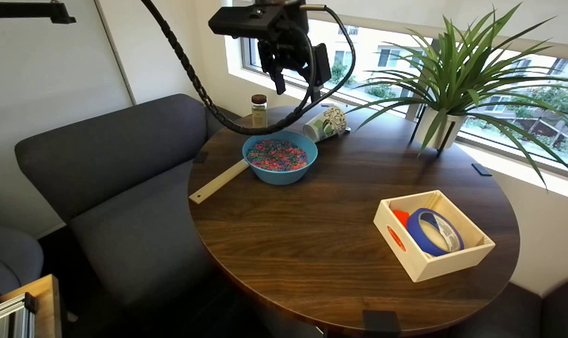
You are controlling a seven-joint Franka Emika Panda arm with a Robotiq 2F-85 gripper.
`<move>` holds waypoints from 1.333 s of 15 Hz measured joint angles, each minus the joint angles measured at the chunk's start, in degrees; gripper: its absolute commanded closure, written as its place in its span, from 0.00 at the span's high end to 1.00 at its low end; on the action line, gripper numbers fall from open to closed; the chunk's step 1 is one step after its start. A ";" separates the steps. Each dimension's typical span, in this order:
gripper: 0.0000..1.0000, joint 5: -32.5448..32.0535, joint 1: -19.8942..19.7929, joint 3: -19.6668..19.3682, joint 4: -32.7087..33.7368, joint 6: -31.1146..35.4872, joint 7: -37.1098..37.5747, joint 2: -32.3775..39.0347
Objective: Lift the cup from the table and put it in the box
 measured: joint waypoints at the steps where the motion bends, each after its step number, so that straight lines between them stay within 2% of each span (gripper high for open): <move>1: 1.00 0.00 -0.02 -0.11 0.00 0.00 0.00 -0.18; 6: 1.00 0.00 -0.14 -0.44 -0.04 0.00 -0.04 -1.49; 11: 1.00 -0.48 1.44 -0.26 4.05 2.28 3.20 2.18; 15: 1.00 -0.93 3.02 -0.40 12.57 2.30 7.11 9.19; 20: 1.00 -0.50 4.58 -1.02 26.75 -1.92 11.83 20.93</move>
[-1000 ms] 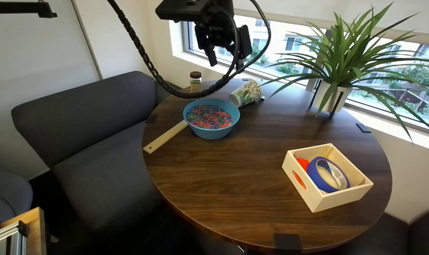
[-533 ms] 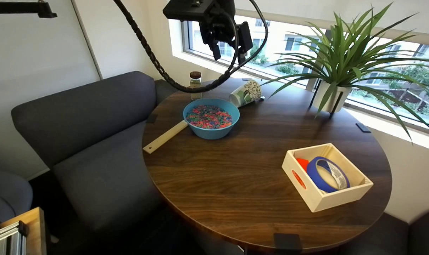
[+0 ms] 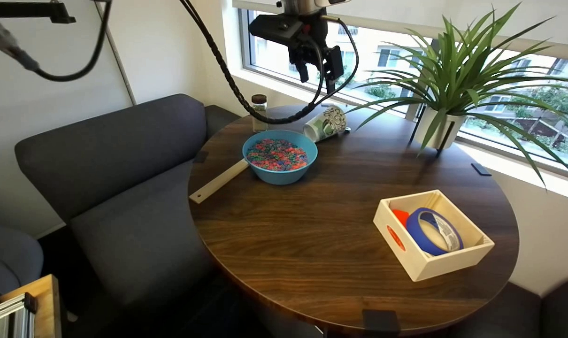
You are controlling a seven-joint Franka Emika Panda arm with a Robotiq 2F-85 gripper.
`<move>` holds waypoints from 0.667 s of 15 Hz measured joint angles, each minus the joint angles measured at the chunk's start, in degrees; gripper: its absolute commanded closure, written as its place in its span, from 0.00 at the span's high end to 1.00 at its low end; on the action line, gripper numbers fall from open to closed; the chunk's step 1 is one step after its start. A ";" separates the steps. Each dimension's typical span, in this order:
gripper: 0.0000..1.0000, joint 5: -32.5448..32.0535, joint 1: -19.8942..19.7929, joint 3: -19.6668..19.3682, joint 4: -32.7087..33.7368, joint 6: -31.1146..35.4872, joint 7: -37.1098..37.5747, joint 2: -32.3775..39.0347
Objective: Lift the cup from the table and put it in the box
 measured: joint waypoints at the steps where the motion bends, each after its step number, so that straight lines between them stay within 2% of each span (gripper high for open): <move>1: 1.00 0.00 0.38 -0.20 2.90 0.00 0.08 2.33; 5: 1.00 -0.02 1.42 -0.41 11.35 -1.36 -2.45 8.44; 8: 1.00 -0.02 1.51 -0.42 12.86 -1.90 -2.98 9.02; 10: 1.00 -0.43 1.68 -0.90 12.98 -1.67 0.45 9.19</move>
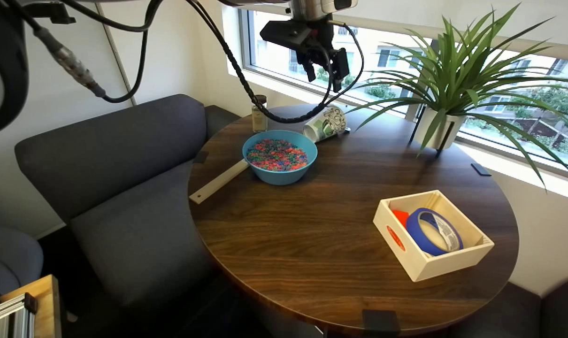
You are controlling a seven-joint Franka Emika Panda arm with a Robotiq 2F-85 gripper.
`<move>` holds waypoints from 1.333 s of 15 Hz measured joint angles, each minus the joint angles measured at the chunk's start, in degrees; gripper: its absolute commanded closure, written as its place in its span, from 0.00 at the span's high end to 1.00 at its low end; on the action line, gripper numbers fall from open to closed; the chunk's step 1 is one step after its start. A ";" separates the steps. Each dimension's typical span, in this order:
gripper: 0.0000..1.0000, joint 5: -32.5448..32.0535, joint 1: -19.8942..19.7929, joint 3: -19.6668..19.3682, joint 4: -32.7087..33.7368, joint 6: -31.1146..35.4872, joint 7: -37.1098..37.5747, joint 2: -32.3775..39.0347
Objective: Lift the cup from the table and put it in the box
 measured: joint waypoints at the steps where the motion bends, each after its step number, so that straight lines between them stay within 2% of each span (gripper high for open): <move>1: 1.00 -0.39 0.30 -0.48 0.39 0.92 2.93 0.53; 4: 1.00 -1.90 1.85 -2.54 3.30 6.07 12.01 4.41; 8: 1.00 -6.87 4.83 -7.26 9.37 12.02 21.82 11.51; 11: 1.00 -8.47 6.57 -9.61 14.11 10.51 24.11 15.98; 20: 1.00 -8.47 7.52 -10.74 22.50 0.17 25.54 20.51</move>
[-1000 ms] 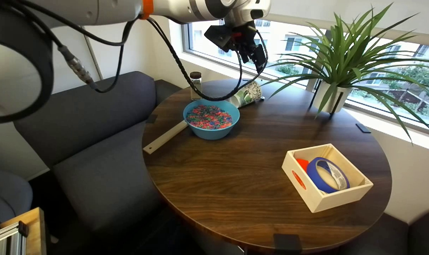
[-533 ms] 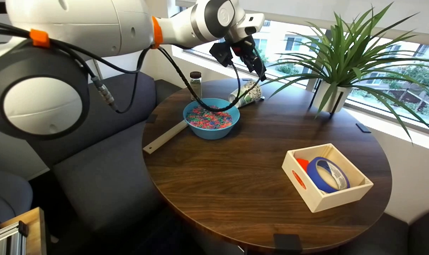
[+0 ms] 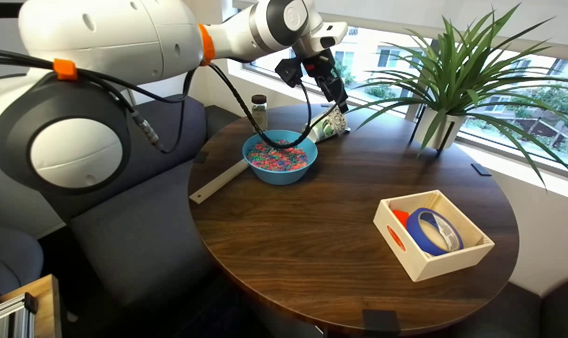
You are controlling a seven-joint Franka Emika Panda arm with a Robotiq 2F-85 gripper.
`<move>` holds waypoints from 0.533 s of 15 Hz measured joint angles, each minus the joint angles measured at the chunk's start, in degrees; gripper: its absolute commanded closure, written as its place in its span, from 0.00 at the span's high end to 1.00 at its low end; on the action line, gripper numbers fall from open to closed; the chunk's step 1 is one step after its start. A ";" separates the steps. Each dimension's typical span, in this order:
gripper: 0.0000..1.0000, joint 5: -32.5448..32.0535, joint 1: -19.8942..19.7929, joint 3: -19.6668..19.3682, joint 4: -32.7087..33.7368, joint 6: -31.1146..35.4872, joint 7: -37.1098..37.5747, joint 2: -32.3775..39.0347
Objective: Lift the cup from the table and put it in the box
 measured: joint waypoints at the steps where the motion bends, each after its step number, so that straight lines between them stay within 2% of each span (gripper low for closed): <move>1: 1.00 0.00 0.01 -0.03 0.58 0.00 0.27 0.35; 8: 1.00 -0.56 1.35 -3.14 2.78 0.57 4.99 2.95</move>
